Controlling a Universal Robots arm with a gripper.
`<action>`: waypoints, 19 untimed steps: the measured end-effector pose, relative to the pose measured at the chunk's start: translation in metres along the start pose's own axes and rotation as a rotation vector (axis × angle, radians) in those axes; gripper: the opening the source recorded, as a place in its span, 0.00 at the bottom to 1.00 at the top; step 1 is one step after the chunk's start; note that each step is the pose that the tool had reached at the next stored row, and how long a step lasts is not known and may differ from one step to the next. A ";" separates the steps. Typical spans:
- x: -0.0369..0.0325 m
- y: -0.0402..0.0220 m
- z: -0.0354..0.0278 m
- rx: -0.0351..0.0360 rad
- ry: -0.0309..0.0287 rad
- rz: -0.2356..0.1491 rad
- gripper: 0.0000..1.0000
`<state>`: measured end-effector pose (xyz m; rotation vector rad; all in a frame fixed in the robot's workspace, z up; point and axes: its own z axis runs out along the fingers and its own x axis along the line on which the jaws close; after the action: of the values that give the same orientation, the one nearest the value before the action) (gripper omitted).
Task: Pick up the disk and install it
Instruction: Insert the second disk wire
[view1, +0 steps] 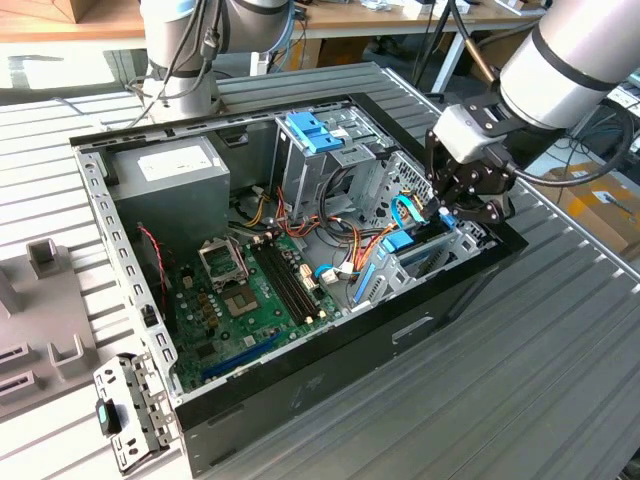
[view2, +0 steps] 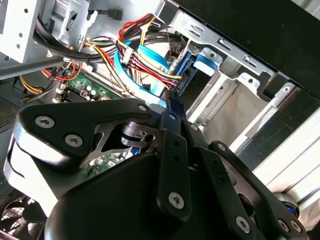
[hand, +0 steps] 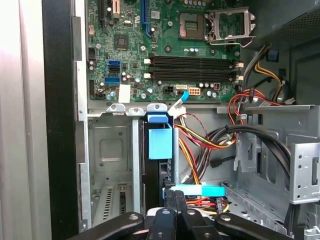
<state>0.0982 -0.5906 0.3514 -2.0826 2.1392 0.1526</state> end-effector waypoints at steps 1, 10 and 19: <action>0.0003 0.0000 0.0014 0.0000 -0.0001 0.000 0.11; 0.0018 0.0003 0.0094 -0.0006 0.0006 0.000 0.11; -0.0005 -0.0045 -0.0022 -0.0006 -0.0008 0.000 0.11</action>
<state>0.1026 -0.5906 0.3538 -2.0823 2.1391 0.1540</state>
